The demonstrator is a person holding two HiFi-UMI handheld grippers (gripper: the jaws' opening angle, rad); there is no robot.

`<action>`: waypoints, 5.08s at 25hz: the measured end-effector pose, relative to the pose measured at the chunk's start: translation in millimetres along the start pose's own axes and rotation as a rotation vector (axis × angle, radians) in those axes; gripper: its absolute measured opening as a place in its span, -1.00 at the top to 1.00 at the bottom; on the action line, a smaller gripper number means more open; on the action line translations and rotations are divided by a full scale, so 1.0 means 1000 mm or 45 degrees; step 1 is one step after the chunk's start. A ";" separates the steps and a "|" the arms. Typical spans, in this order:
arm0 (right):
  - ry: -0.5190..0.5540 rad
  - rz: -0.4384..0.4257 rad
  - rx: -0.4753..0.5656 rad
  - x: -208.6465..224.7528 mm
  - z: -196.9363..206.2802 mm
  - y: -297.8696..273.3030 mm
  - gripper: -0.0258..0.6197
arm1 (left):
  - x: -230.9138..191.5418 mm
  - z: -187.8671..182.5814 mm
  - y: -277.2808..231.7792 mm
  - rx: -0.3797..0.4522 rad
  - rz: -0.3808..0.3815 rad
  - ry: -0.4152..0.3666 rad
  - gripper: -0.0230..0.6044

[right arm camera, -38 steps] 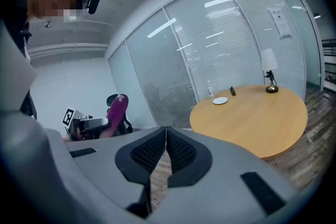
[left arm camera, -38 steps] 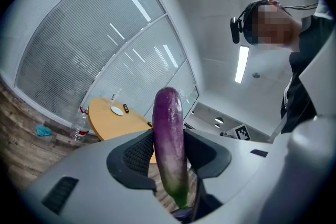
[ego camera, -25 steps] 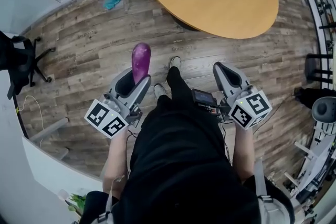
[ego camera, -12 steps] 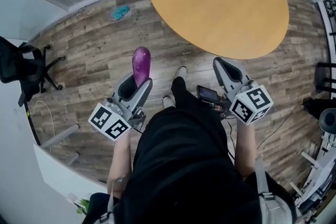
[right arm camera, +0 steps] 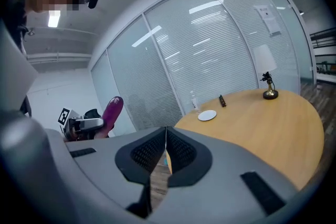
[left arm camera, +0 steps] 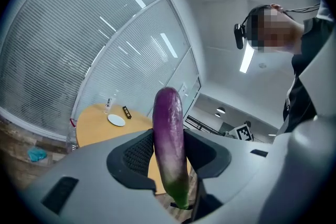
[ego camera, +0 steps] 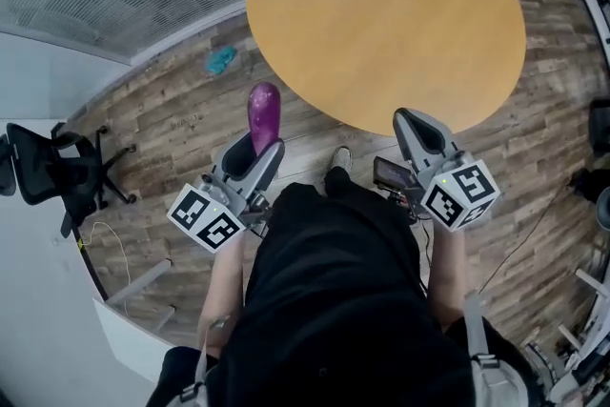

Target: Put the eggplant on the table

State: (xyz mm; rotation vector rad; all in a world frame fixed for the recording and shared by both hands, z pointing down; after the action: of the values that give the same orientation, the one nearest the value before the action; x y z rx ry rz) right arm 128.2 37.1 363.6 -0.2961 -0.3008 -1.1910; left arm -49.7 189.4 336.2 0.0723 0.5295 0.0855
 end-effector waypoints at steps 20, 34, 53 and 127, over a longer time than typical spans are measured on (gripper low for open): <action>-0.067 0.357 0.056 0.073 -0.023 -0.025 0.86 | -0.066 -0.006 -0.134 -0.185 0.167 0.041 0.33; -0.038 0.605 0.088 0.084 -0.045 -0.106 0.86 | -0.151 -0.035 -0.269 -0.324 0.433 0.025 0.33; -0.101 0.851 0.070 0.096 -0.040 -0.150 0.86 | -0.267 0.013 -0.371 -0.623 0.366 -0.151 0.33; -0.188 0.819 -0.123 0.150 -0.040 -0.205 0.86 | -0.399 0.160 -0.499 -1.023 -0.048 -0.343 0.17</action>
State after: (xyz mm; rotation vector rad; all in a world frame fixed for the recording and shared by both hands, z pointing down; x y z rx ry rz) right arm -10.1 -177.3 397.7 -0.5215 -0.2490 -0.5506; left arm -279.9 -354.1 628.5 -0.7018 0.1979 0.2425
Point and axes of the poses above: the fingertips, and each gripper's own axes: y backward along the fingers, x to its right, z out of its underside, the point moved 2 cm from there along y, backward along the fingers, and after that the axes turned 13 degrees about x, right-handed, at the moved point
